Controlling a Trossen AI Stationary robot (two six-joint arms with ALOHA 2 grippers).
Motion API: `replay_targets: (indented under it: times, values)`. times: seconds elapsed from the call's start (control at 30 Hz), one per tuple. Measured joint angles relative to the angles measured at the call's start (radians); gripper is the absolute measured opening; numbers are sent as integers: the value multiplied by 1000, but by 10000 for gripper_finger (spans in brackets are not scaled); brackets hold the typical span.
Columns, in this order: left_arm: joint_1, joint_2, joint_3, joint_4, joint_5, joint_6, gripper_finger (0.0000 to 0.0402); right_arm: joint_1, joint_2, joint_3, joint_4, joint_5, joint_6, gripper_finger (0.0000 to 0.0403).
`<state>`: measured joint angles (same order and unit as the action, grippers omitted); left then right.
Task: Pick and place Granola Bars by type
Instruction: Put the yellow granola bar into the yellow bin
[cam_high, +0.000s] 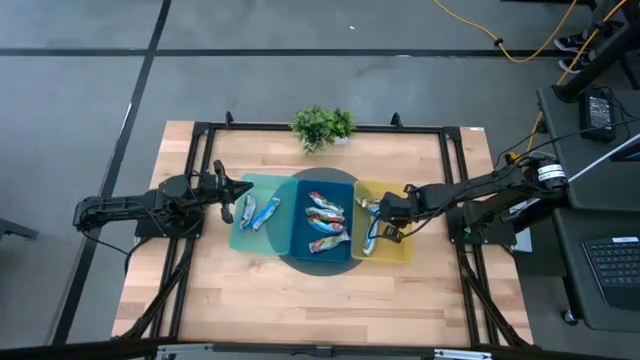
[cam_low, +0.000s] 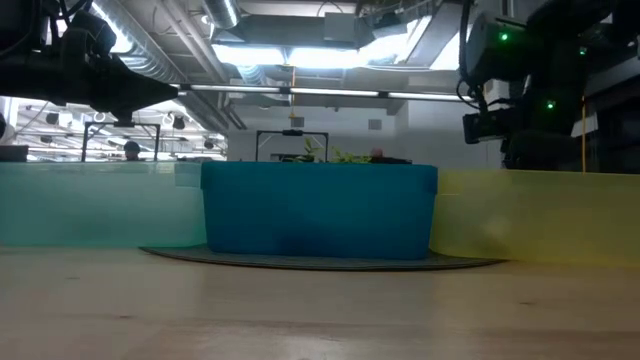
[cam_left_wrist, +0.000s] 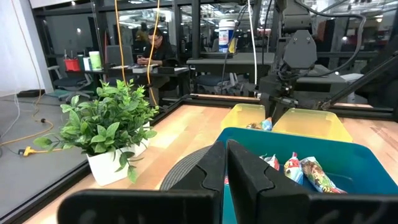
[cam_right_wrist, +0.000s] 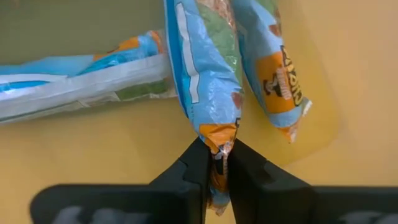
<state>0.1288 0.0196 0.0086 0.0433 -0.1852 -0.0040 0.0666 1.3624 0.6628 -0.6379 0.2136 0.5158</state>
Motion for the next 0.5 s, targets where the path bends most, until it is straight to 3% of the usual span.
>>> replay_targets:
  times: [0.23, 0.5]
  values:
    - [0, 0, 0, 0, 0, 0, 6, 0, 0, 0, 34, -44, -28, 58]
    - [0, 0, 0, 0, 0, 0, 10, 0, 0, 0, 44, -59, -26, 126]
